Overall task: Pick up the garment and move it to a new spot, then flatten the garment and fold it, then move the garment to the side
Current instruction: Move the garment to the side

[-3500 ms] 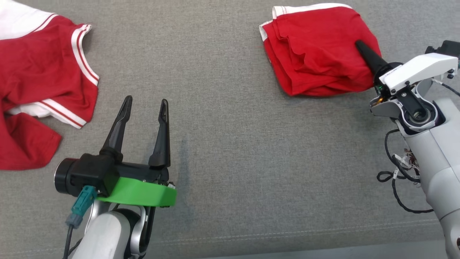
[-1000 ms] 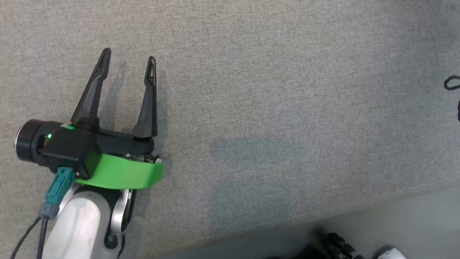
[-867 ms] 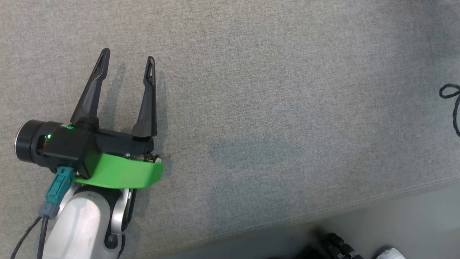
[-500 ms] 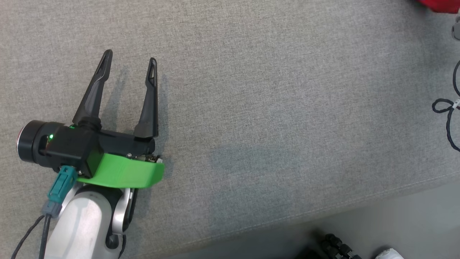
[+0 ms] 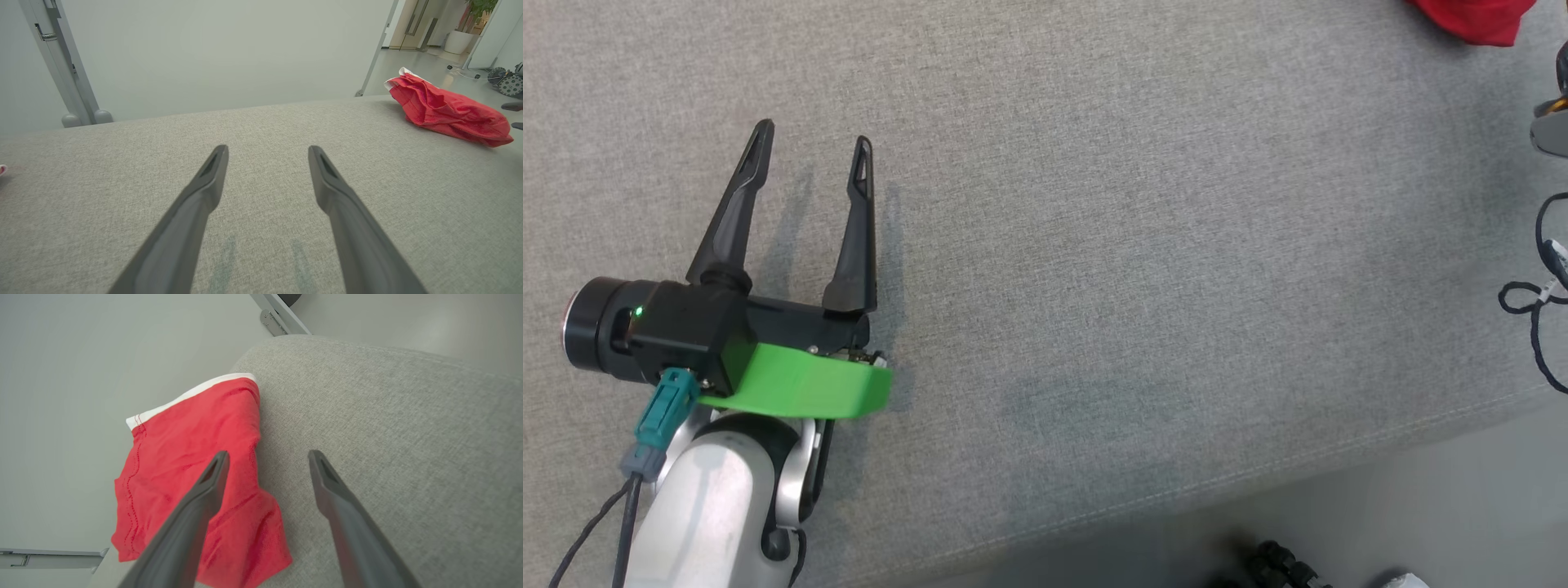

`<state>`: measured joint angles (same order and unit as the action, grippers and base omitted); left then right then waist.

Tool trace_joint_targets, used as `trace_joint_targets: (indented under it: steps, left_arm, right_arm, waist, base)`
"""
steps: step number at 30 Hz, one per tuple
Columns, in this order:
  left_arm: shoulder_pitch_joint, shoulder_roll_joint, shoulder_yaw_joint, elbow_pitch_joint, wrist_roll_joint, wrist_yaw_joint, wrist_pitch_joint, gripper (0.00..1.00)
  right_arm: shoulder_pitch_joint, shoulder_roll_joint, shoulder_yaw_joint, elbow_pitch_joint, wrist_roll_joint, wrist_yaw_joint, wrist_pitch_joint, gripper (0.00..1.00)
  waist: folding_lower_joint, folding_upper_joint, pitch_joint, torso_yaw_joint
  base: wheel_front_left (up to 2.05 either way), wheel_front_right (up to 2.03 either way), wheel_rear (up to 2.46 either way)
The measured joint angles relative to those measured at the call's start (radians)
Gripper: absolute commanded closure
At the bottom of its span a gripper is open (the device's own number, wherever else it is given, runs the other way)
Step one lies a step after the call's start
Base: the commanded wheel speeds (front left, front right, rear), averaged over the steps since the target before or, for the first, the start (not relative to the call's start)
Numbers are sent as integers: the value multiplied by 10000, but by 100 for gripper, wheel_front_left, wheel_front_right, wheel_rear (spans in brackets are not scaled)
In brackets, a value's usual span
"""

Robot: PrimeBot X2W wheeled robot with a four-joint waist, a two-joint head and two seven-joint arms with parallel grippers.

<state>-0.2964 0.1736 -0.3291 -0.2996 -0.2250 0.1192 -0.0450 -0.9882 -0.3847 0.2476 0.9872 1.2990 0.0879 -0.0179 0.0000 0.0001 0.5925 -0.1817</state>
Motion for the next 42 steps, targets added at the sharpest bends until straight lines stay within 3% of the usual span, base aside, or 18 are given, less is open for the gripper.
trace_joint_targets:
  steps: [11, 21, 33, 42]
  left_arm:
    - [146, -251, 69, 704, -387, -2, -550, 0]
    - [480, -589, 253, 1758, -779, -2, -1225, 0]
    - [1317, -729, 679, 2669, -888, -2, -1676, 0]
    - [2173, -792, 1237, 2882, -965, 0, -1860, 0]
  right_arm:
    - [110, -558, 951, -516, -1444, 209, -1043, 0]
    - [225, -173, 2161, -1939, -2661, 309, -1918, 0]
    - [2048, 355, 3227, -3350, -3862, 343, -2207, 0]
    - [3463, 583, 3323, -4487, -4558, -525, -2297, 0]
  waist:
    - [0, 0, -909, -158]
    - [0, 0, -2114, 39]
    - [0, 0, -3554, 712]
    - [0, 0, -4293, 1153]
  base:
    - [0, 0, 0]
    - [0, 0, 0]
    - [0, 0, 0]
    - [0, 0, 0]
